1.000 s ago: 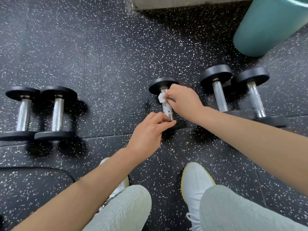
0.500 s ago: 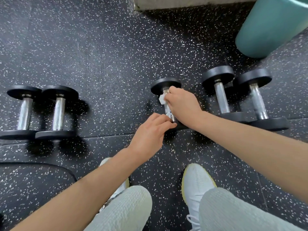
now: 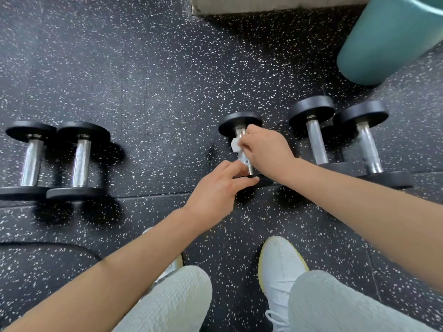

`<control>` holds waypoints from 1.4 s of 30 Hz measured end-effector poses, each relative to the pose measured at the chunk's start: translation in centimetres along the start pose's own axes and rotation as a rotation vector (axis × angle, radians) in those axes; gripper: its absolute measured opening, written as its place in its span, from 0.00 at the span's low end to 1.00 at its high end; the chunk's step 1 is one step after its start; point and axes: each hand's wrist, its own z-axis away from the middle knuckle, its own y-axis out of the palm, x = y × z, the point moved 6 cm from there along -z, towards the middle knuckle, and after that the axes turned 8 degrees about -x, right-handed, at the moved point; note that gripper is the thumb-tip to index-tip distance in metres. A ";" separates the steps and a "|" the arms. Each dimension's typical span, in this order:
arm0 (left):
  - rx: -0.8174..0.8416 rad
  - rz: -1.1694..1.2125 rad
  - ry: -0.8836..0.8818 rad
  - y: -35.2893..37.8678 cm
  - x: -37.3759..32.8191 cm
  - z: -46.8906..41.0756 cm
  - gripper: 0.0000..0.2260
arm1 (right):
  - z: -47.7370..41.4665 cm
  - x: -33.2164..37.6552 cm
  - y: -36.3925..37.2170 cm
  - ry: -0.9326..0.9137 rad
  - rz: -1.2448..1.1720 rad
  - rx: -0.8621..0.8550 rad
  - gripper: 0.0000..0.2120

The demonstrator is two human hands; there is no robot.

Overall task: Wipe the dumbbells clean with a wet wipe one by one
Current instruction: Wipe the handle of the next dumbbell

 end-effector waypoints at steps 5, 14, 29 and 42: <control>-0.089 0.018 -0.025 -0.1 0.0 0.2 0.20 | -1.0 -0.2 0.2 -0.028 0.008 0.052 0.11; -0.095 0.057 0.016 0.3 -0.6 0.3 0.19 | 1.5 -0.6 -0.4 0.091 -0.065 -0.044 0.07; -0.094 0.036 -0.031 0.4 -0.7 0.0 0.23 | 1.1 -1.2 -0.7 0.114 -0.101 0.007 0.09; -0.061 0.068 -0.024 0.7 -1.0 0.4 0.23 | -0.3 -2.2 -1.3 0.160 -0.152 0.074 0.09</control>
